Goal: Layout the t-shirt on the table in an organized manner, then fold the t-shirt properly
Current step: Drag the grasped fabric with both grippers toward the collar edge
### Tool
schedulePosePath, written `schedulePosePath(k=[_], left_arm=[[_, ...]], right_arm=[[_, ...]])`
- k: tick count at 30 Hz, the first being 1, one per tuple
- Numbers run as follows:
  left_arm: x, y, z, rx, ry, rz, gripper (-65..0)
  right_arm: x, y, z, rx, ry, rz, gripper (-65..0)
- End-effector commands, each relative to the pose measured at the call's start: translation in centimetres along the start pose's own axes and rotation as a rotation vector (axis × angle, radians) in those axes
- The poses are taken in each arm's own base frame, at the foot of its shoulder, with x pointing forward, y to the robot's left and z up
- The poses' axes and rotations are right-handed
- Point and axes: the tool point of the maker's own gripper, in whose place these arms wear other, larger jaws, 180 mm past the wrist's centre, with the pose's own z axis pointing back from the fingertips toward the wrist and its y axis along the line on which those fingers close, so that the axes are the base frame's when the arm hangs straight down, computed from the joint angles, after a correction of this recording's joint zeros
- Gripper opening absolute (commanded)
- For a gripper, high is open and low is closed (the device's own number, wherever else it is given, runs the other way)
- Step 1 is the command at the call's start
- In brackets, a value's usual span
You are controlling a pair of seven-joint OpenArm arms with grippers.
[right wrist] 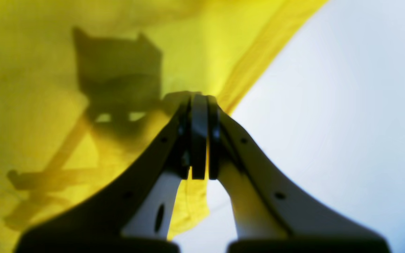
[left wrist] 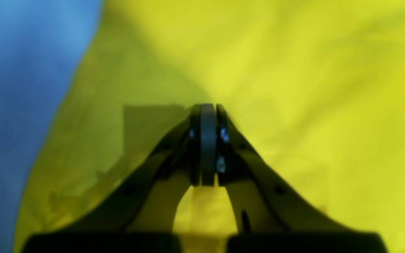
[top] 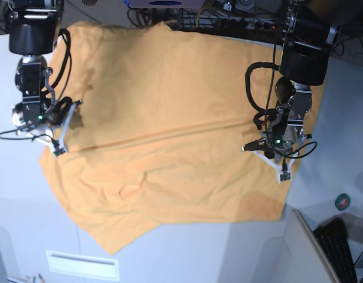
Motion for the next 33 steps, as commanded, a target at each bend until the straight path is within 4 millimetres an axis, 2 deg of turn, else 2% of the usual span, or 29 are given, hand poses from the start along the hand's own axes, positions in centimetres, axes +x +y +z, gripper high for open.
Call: schedulePosePath(k=[1, 8, 12, 15, 19, 21, 24, 26, 27, 28, 30, 33], left_arm=[[2.5, 0.5, 0.2, 0.013, -0.059, 0.002, -65.0], [3.4, 0.2, -1.4, 0.036, -0.008, 0.021, -65.0], [5.3, -0.7, -1.9, 0.033, -0.035, 0.036, -65.0], [6.3, -1.4, -2.5, 0.038, -0.058, 0.043, -65.0], [8.0, -2.2, -2.7, 0.037, -0.101, 0.051, -65.0], [8.9, -2.2, -2.6, 0.034, -0.127, 0.061, -65.0], [11.0, -3.1, -1.5, 0.001, -0.143, 0.084, -65.0], [11.1, -4.0, -0.2, -0.041, -0.138, 0.089, -65.0], [10.9, -4.6, 0.7, -0.067, -0.141, 0.086, -65.0], [10.3, -4.5, 1.6, -0.082, -0.141, 0.078, -65.0], [8.9, -4.4, 3.6, -0.113, -0.138, 0.058, -65.0], [5.5, -4.6, 6.1, -0.154, -0.095, 0.026, -65.0]], right_arm=[[1.4, -1.8, 0.3, -0.031, -0.021, -0.005, -65.0], [2.9, -1.0, -3.2, 0.066, -0.03, -0.064, -65.0], [4.2, -3.3, -3.5, 0.069, -0.075, -0.164, -65.0], [4.8, -5.0, -3.2, 0.052, -0.084, -0.178, -65.0], [4.6, -6.8, -2.8, 0.02, -0.092, -0.18, -65.0], [5.5, -7.6, -2.0, -0.01, -0.129, -0.171, -65.0], [6.2, -8.7, 0.1, -0.077, -0.192, -0.145, -65.0], [5.5, -9.1, 1.7, -0.128, -0.194, -0.119, -65.0], [5.4, -8.7, 2.6, -0.141, -0.197, -0.107, -65.0], [5.1, -8.5, 3.4, -0.155, -0.192, -0.1, -65.0], [3.2, -8.0, 4.6, -0.183, -0.159, -0.081, -65.0], [0.3, -6.8, 5.6, -0.197, -0.113, -0.061, -65.0]])
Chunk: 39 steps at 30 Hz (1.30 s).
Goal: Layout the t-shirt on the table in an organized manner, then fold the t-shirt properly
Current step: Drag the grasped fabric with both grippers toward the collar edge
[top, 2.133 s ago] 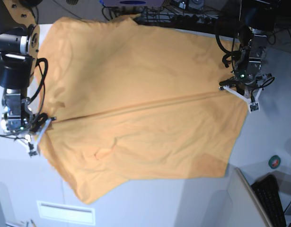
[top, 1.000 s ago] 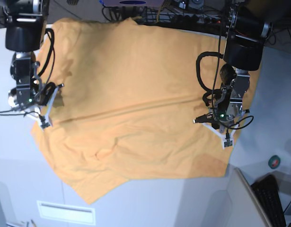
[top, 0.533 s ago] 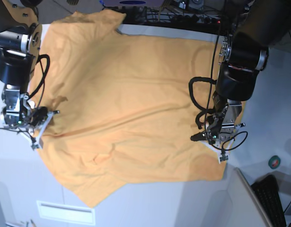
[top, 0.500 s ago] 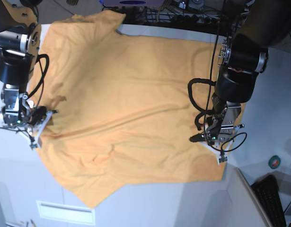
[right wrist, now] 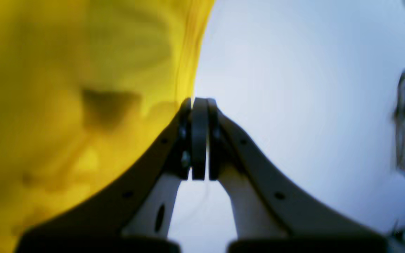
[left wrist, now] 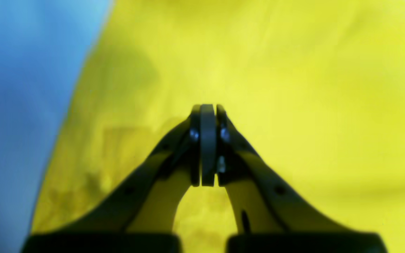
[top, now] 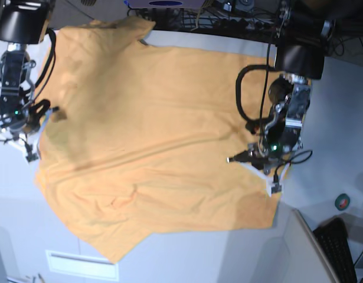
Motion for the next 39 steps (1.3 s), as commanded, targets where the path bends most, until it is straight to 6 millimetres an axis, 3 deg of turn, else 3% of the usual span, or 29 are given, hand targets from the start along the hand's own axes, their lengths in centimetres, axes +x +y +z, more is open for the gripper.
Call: schedulePosePath(k=[1, 7, 13, 14, 20, 25, 31, 34, 39], left_arm=[[2.0, -0.2, 1.1, -0.009, -0.069, -0.005, -65.0], [-5.1, 1.0, 2.6, -0.003, 0.043, -0.048, -65.0], [-9.6, 2.8, 1.0, 0.05, 0.166, -0.048, -65.0], [-9.6, 3.0, 0.6, 0.06, 0.175, -0.045, -65.0], [-6.6, 3.7, -1.9, 0.094, 0.121, -0.035, -65.0], [-3.7, 2.7, -4.0, 0.106, 0.106, -0.003, -65.0], [-0.2, 0.6, -5.5, 0.091, 0.051, 0.024, -65.0], [0.8, 0.5, -6.0, 0.096, 0.025, 0.025, -65.0], [1.9, -2.6, -5.8, 0.006, -0.016, -0.101, -65.0]], right_arm=[[0.4, -0.5, 0.7, -0.021, -0.028, -0.003, -65.0], [-4.8, 4.6, 1.2, 0.064, 0.051, -0.004, -65.0], [-7.0, 7.6, 0.1, 0.139, 0.12, -0.022, -65.0], [-6.7, 7.7, -0.3, 0.146, 0.116, -0.027, -65.0], [-5.9, 7.9, -3.1, 0.185, 0.123, -0.045, -65.0], [-3.7, 6.2, -4.8, 0.182, 0.109, -0.058, -65.0], [-1.5, 4.0, -5.9, 0.167, 0.101, -0.07, -65.0], [-0.6, 3.0, -6.2, 0.158, 0.097, -0.074, -65.0], [0.2, 1.3, -6.2, 0.132, 0.085, -0.076, -65.0]])
